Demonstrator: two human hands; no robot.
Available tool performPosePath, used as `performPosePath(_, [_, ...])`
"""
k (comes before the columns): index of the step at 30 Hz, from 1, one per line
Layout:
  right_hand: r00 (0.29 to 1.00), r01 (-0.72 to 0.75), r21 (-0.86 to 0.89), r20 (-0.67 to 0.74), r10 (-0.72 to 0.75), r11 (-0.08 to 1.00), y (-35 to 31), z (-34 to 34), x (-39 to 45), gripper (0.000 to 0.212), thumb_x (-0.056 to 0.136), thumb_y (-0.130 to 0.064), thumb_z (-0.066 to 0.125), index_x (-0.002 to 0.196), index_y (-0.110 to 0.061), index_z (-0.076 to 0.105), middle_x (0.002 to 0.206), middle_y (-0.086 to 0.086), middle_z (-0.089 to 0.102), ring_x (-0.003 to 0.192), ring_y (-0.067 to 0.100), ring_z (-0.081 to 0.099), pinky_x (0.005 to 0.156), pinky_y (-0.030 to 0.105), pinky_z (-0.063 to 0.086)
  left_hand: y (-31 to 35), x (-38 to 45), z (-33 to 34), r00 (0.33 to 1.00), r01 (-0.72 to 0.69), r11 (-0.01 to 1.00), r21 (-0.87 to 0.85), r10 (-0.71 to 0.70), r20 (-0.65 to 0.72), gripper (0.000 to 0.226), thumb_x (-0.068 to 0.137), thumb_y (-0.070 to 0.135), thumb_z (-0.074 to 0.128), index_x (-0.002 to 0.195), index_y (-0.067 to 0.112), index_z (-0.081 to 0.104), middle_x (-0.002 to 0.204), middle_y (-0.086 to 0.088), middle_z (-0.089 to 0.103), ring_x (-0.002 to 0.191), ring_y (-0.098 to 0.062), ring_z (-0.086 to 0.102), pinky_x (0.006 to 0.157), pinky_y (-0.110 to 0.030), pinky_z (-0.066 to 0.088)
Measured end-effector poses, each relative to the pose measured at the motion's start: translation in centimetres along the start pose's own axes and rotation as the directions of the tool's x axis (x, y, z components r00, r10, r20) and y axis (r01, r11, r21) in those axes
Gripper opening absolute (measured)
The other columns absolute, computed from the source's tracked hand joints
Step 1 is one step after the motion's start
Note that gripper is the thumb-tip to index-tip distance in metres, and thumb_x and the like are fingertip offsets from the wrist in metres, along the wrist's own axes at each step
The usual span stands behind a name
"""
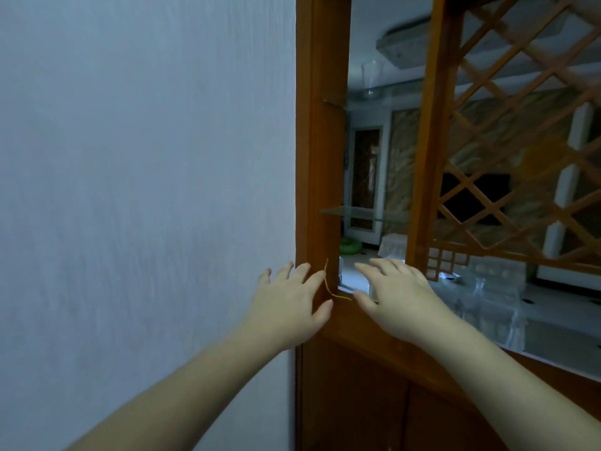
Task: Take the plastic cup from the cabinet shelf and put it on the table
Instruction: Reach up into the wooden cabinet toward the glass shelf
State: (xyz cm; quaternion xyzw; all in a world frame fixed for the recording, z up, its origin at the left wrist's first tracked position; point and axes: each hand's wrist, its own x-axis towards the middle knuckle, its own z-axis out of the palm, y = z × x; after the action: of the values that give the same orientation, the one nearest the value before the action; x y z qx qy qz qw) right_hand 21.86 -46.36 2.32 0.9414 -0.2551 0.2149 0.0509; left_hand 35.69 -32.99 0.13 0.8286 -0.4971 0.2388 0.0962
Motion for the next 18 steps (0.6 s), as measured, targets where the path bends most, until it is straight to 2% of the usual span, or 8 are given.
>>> performPosePath(6, [1.000,0.017,0.025,-0.017,-0.016,1.000,4.7,1.8,8.1,0.059,0.095,-0.052,0.036,0.148,-0.030,0.023,0.154,0.003,0.031,0.141,0.024,0.024,0.112,0.043,0.024,-0.7,8.8,2.5,0.997,-0.017,0.999,-0.046,0.014,-0.079,0.062,0.088,0.062,0.027,0.142,0.032,0.031,0.151,-0.001,0.039,0.137,-0.031,0.033,0.109,-0.055,0.028])
performPosePath(11, [0.997,0.022,-0.013,-0.078,-0.023,1.000,9.0,2.7,15.5,0.059,0.095,-0.048,0.038,0.148,-0.028,0.024,0.153,0.005,0.032,0.140,0.026,0.026,0.111,0.044,0.025,-0.3,17.9,3.6,0.989,-0.041,0.998,-0.038,0.035,-0.143,0.060,0.089,0.059,0.029,0.140,0.029,0.038,0.147,-0.002,0.045,0.134,-0.027,0.038,0.104,-0.053,0.034])
performPosePath(18, [0.982,0.053,0.021,-0.181,-0.049,0.998,14.3,0.9,23.6,0.058,0.095,-0.050,0.039,0.148,-0.030,0.024,0.153,0.001,0.032,0.141,0.023,0.024,0.112,0.044,0.022,0.2,29.0,3.6,0.975,-0.077,0.982,-0.173,0.038,-0.219,0.055,0.091,0.053,0.036,0.141,0.030,0.037,0.146,0.001,0.046,0.130,-0.022,0.044,0.100,-0.049,0.044])
